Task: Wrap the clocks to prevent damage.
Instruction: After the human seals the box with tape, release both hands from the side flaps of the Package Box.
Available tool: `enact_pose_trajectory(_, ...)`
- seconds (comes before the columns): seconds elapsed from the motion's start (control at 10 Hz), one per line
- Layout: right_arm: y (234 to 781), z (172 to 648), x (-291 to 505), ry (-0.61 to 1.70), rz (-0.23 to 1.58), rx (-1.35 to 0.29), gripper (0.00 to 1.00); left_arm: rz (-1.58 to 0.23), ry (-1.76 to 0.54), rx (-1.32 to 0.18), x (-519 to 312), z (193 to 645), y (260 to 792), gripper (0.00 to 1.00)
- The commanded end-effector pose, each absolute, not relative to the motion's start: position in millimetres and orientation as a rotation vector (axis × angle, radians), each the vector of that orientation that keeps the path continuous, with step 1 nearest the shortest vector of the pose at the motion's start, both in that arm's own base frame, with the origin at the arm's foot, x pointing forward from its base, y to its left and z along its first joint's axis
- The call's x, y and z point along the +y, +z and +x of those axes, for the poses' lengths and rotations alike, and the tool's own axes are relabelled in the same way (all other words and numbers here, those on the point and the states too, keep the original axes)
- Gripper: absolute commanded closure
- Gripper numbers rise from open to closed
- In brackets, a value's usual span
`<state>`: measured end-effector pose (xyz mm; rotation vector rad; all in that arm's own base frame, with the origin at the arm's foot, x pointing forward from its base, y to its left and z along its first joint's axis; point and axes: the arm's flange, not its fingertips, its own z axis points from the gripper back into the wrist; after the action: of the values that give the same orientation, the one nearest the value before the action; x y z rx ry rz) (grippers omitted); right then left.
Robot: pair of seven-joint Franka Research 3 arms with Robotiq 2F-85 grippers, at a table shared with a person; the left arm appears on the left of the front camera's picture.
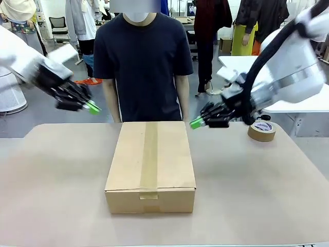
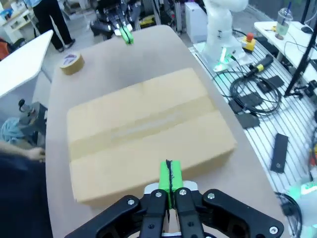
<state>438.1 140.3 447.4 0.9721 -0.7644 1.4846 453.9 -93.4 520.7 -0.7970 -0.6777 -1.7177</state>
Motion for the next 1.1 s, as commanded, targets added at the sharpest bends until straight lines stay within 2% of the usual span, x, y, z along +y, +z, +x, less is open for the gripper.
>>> enact_pose_trajectory(0.0,487,407,124,1.363,0.767,-0.580,0.99,-0.733,-1.687,-0.519,-76,437,543,1.00)
enact_pose_trajectory(0.3,533,378,108,1.269,0.599,-0.566,0.99,-0.643,-1.640,-0.472,-52,423,559,1.00)
enact_pose_trajectory(0.4,528,382,99,1.294,0.630,-0.603,0.99,-0.657,-1.642,-0.491,-40,427,544,1.00)
enact_pose_trajectory(0.5,540,385,102,1.292,0.612,-0.599,0.99,-0.650,-1.658,-0.493,-50,424,564,1.00)
enact_pose_trajectory(1.0,540,385,102,1.292,0.612,-0.599,0.99,-0.650,-1.658,-0.493,-50,424,564,1.00)
